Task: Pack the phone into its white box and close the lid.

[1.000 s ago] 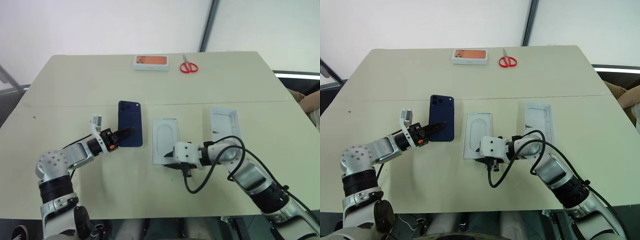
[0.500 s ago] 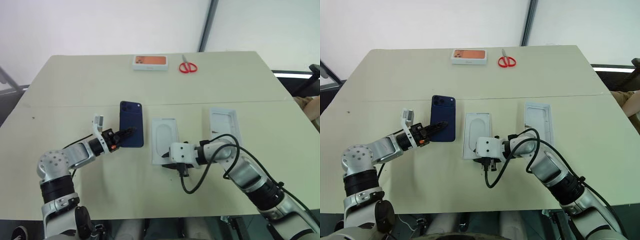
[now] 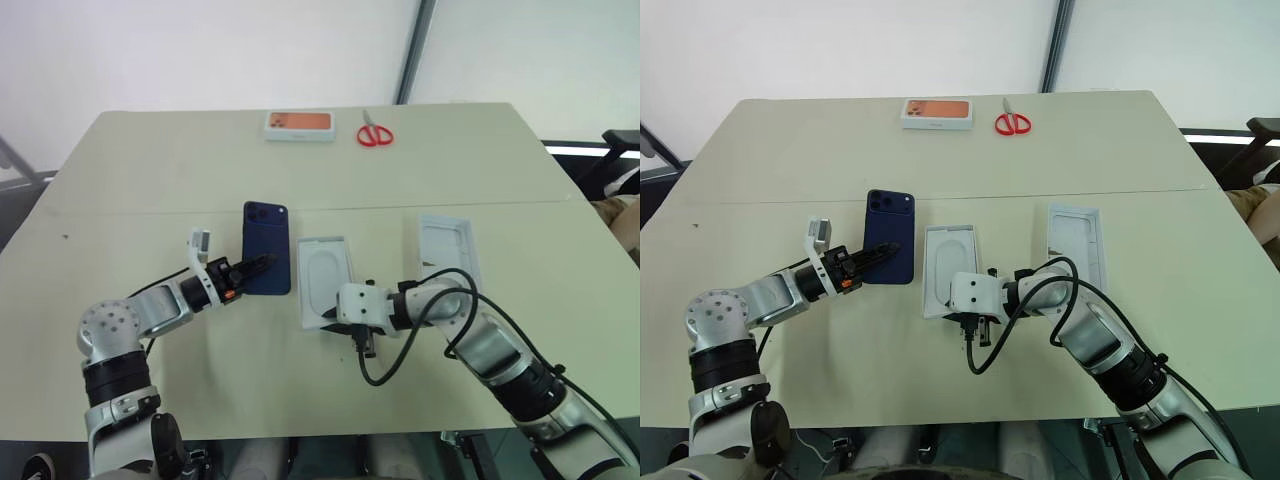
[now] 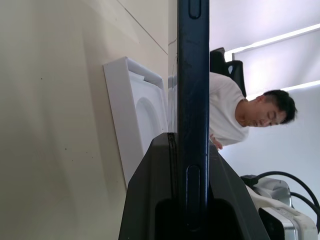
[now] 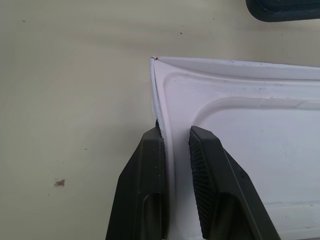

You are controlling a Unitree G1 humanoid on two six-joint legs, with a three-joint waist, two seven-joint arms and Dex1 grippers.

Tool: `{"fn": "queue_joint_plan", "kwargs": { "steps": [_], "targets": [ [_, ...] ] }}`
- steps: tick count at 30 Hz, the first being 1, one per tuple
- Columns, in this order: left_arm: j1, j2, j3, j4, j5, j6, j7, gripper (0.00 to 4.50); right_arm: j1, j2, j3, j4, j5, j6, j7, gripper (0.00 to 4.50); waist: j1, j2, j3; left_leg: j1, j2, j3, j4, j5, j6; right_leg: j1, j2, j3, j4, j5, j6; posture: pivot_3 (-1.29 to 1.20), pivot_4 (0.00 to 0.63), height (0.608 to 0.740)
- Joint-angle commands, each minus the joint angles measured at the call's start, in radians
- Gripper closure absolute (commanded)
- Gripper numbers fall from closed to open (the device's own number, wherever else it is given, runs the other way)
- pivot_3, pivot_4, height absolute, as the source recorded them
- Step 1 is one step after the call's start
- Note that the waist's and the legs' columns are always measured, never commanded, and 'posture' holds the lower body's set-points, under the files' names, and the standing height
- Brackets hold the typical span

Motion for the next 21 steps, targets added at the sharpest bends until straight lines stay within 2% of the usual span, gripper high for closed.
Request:
{"fn": "queue_joint_plan", "kwargs": {
  "steps": [1,8,14,21],
  "targets": [
    [-0.009,0.014,0.012,-0.028,-0.044,-0.008,-0.007,4.5,0.023,0.012,0.03,-0.018,0.017,0.04,0.014,3.81,0.0,0.0,0.0,0.0,0.0,0.0,0.0,0.0,0.0,0.0,0.0,0.0,0.0,0.0,0.0,0.0,0.15,0.74],
    [-0.014,0.04,0.009,-0.023,-0.046,-0.013,-0.024,4.5,0.046,0.032,0.033,-0.1,0.113,0.269,0.042,3.81,0.002,0.0,0.0,0.0,0.0,0.0,0.0,0.0,0.0,0.0,0.0,0.0,0.0,0.0,0.0,0.0,0.15,0.74],
    [-0.037,0.068,0.0,0.008,-0.034,-0.028,-0.041,4.5,0.012,0.077,0.0,-0.107,0.181,0.31,0.026,3.81,0.002,0.0,0.0,0.0,0.0,0.0,0.0,0.0,0.0,0.0,0.0,0.0,0.0,0.0,0.0,0.0,0.15,0.74],
    [-0.034,0.068,-0.011,0.002,-0.037,-0.029,-0.037,4.5,-0.001,0.063,0.032,-0.056,0.131,0.234,-0.013,3.81,0.001,0.0,0.0,0.0,0.0,0.0,0.0,0.0,0.0,-0.001,-0.001,0.0,0.0,0.0,0.0,0.0,0.15,0.74]
  ]
}}
